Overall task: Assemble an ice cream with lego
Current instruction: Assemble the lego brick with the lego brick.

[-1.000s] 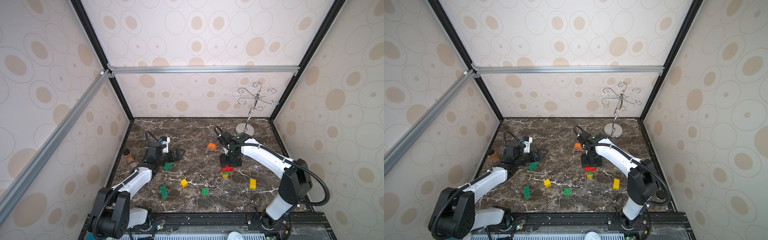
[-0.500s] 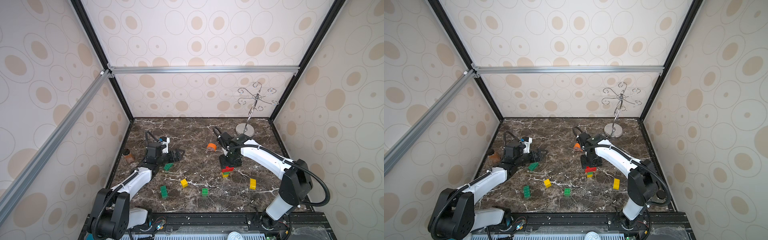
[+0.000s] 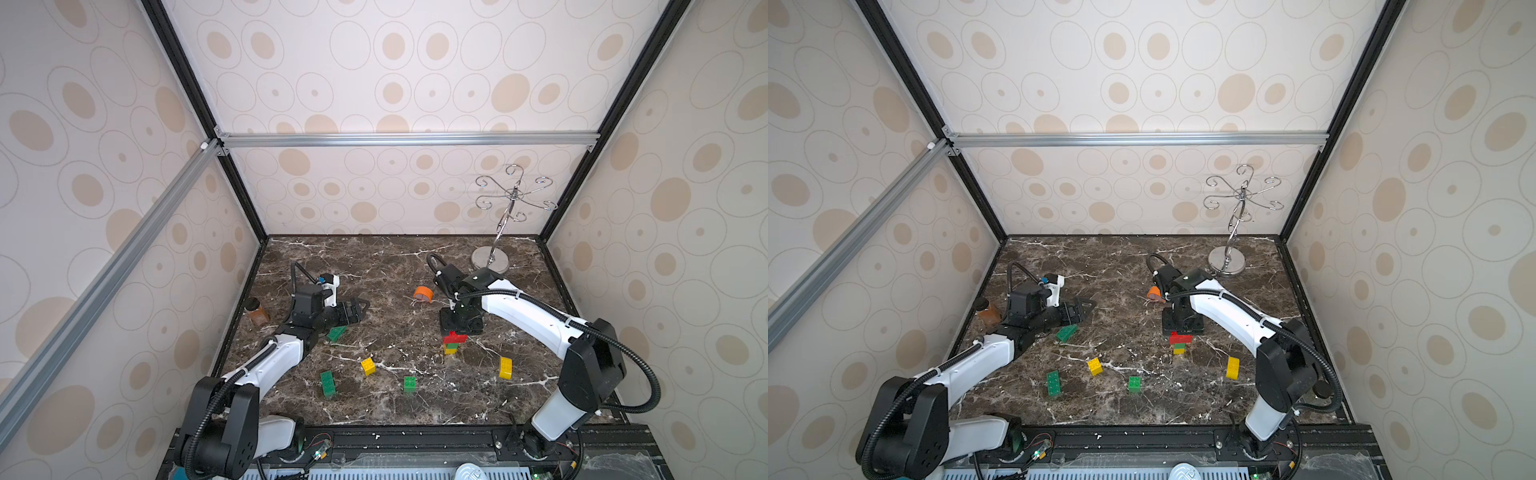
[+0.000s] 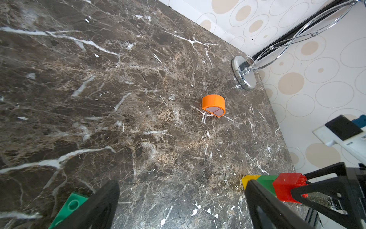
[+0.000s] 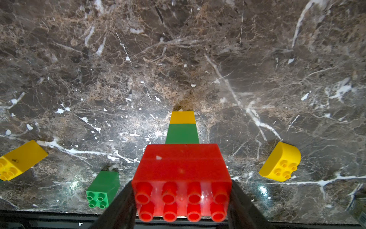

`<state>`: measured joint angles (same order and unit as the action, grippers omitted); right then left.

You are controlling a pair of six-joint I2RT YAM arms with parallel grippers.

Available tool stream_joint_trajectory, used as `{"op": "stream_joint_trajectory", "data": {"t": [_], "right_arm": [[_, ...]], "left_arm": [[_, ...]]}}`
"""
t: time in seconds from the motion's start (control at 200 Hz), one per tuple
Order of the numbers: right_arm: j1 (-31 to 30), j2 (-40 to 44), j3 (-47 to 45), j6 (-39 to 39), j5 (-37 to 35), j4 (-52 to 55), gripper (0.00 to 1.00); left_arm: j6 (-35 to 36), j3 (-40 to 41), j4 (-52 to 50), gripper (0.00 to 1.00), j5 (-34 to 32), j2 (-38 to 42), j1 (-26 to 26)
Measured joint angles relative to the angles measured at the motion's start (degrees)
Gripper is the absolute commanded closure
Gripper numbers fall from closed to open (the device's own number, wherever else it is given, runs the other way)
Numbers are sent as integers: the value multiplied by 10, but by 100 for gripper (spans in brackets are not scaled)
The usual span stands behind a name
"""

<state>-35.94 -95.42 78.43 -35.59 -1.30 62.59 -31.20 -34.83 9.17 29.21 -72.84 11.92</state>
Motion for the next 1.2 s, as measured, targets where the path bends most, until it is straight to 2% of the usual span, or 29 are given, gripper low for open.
{"op": "stream_joint_trajectory", "data": {"t": [0.3,0.645,1.2], "right_arm": [[0,0,1,-7,0,1,40],[0,0,3,-11,0,2,38],[0,-7,-1,-15,14,6,19]], "left_arm": [[4,0,0,0,-6,0,0],[8,0,-7,0,-14,6,0],[11,0,-11,0,-15,10,0]]}}
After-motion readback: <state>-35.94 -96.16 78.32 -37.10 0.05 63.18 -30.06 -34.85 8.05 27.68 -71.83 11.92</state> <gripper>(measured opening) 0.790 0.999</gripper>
